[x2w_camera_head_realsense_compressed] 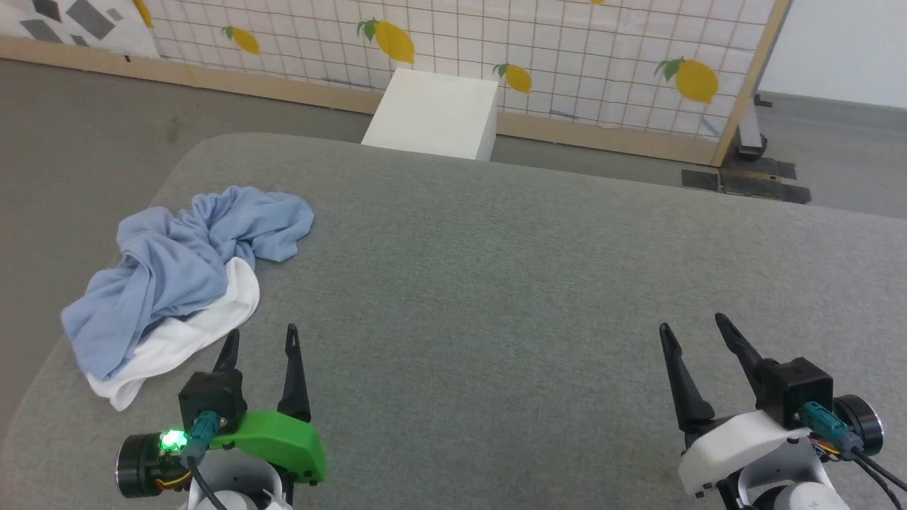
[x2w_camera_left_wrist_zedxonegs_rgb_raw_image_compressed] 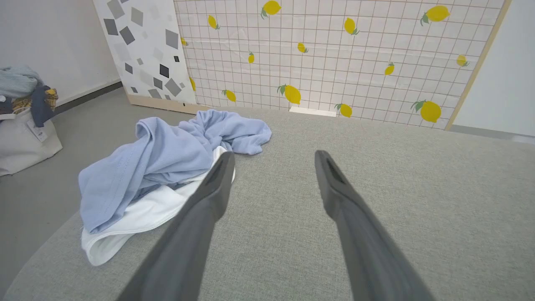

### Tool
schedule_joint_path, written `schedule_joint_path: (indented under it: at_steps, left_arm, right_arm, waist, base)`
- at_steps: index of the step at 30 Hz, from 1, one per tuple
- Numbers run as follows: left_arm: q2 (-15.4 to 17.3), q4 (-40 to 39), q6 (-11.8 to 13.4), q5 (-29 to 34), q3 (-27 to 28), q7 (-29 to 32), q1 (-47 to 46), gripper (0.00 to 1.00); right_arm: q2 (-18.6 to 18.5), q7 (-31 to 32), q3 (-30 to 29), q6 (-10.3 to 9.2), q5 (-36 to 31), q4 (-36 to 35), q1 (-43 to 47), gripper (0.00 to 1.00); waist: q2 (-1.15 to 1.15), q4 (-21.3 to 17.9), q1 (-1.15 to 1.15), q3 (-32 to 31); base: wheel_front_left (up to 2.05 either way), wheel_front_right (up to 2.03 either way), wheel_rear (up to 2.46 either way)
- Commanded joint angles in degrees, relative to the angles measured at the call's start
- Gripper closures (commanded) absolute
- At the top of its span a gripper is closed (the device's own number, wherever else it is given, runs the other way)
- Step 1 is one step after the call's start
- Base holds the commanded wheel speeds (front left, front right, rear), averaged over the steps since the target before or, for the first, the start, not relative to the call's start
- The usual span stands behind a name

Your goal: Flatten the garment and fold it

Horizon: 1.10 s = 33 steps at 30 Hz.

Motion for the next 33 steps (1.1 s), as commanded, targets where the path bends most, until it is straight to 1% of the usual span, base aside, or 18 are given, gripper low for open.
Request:
schedule_joint_path:
  at_steps: [1, 20, 33]
  left_arm:
    - [0.53, 0.36, 0.56, -0.43, -0.23, -0.63, 0.11, 0.00]
    - [1.12, 1.61, 3.27, -2.73, -0.92, -2.86, 0.04, 0.00]
    - [1.52, 2.69, 5.25, -4.18, -1.67, -4.40, 0.49, 0.00]
  right_arm:
    - [0.05, -0.63, 0.20, -0.03, 0.66, 0.23, -0.60, 0.00]
    - [0.07, -1.99, 0.83, -0.05, 1.31, 1.26, -0.93, 0.00]
    - [0.09, -2.81, 1.86, -0.06, 1.30, 1.46, -1.18, 0.00]
  waist:
    - [0.00, 1.11, -0.01, -0.13]
    - [0.00, 6.56, -0.01, -0.10]
    - [0.00, 10.96, -0.01, -0.59]
  base:
    - [0.00, 0.00, 0.00]
    - [0.00, 0.00, 0.00]
    - [0.00, 0.00, 0.00]
